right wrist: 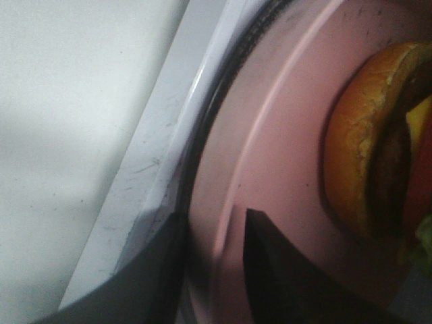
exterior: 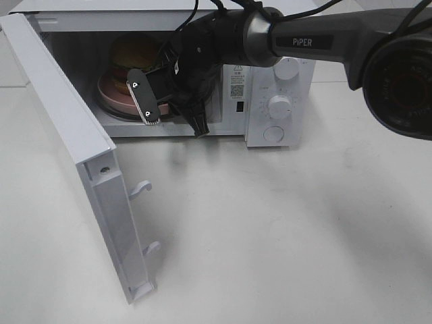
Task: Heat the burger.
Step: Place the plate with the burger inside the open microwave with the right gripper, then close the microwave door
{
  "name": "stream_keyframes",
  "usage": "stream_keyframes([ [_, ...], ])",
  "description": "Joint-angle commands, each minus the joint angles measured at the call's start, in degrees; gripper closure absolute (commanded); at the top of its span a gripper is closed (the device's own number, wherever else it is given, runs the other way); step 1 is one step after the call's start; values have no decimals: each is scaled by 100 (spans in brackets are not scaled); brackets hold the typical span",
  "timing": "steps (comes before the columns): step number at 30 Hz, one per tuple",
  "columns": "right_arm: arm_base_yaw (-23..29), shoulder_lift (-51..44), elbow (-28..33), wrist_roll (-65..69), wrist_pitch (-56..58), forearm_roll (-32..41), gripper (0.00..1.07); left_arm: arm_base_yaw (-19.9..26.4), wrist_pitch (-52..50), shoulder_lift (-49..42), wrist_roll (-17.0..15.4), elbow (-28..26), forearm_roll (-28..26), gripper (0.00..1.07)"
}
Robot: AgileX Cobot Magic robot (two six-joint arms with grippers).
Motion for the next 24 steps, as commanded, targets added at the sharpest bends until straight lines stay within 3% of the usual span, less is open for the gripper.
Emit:
stream_keyframes([
  [1, 17, -34, -52, 46, -57, 34, 67, -23, -80, -103, -6, 11, -6, 10],
  [3, 17, -46, -52, 69, 17, 40, 60, -23, -80, -103, -6, 11, -6, 10],
  [9, 17, -189, 183, 69, 17, 138, 55, -23, -80, -103, -6, 11, -6, 10],
  [16, 17, -710, 1014, 74, -556, 178, 41, -23, -80, -103, -6, 11, -6, 10],
  [18, 17, -1014, 1518, 115, -716, 172, 29, -23, -80, -103, -6, 11, -6, 10],
  [24, 17, -1392, 2040, 298, -882, 172, 26, -23, -80, -103, -6, 11, -6, 10],
])
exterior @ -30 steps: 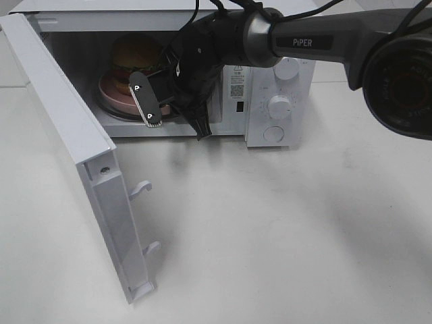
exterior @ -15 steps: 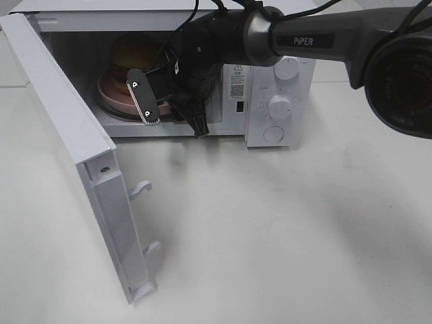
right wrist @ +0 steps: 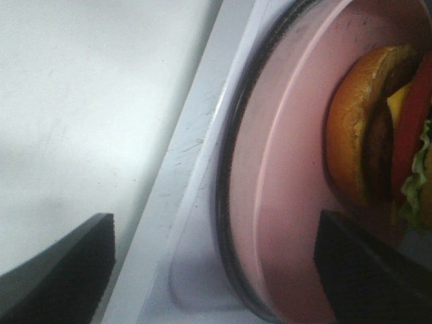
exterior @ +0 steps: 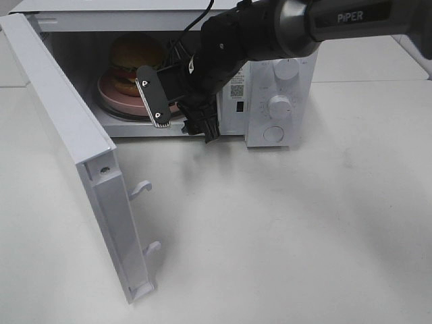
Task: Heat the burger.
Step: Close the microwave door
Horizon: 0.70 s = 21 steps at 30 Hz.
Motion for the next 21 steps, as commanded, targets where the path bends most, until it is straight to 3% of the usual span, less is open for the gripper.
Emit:
stream_keyframes([
  [1, 6, -292, 332, 201, -132, 23, 26, -23, -80, -103, -6, 11, -6, 10],
  [21, 0, -1839, 1942, 453, -241, -103, 29, -23, -80, -103, -6, 11, -6, 10],
])
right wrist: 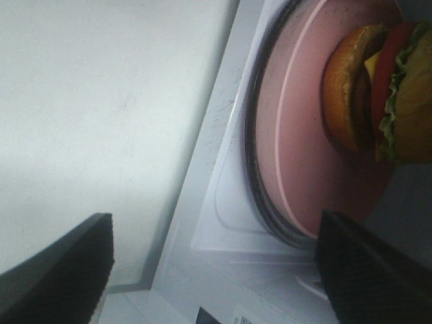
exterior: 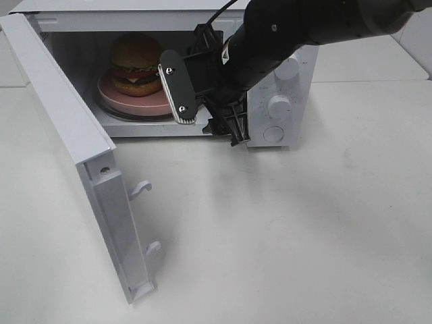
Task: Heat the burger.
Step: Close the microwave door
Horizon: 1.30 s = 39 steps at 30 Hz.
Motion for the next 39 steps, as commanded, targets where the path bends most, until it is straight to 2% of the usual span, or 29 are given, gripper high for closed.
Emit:
stream_keyframes([
  [1, -6, -413, 344, 69, -6, -63, 30, -23, -80, -103, -6, 11, -6, 10],
  [21, -11, -1931, 1684, 1713, 115, -109, 31, -23, -80, -103, -6, 11, -6, 10],
  [28, -11, -2441, 2040, 3163, 894, -109, 31, -23, -80, -103, -6, 11, -6, 10],
  [39, -11, -3105, 2086, 5363, 2286, -166, 31, -23, -80, -103, -6, 11, -6, 10],
])
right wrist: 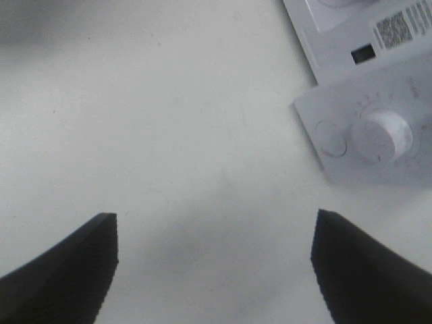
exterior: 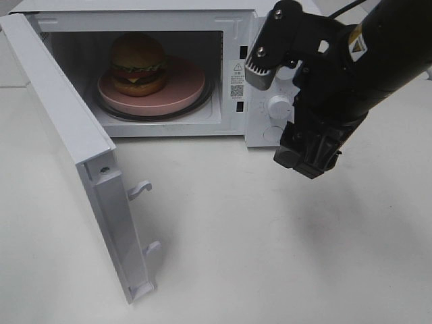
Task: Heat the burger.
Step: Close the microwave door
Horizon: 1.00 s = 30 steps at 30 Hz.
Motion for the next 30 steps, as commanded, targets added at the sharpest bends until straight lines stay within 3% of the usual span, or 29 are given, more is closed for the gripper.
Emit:
stream_keyframes([
  [1, -11, -189, 23, 590, 350, -57, 31, -23, -80, -103, -6, 11, -6, 10],
  [15, -11, -1518, 23, 1450, 2189, -298, 31, -23, -80, -103, -6, 11, -6, 10],
  [30, -11, -2670, 23, 1925, 2905, -298, 31, -23, -80, -103, -6, 11, -6, 10],
])
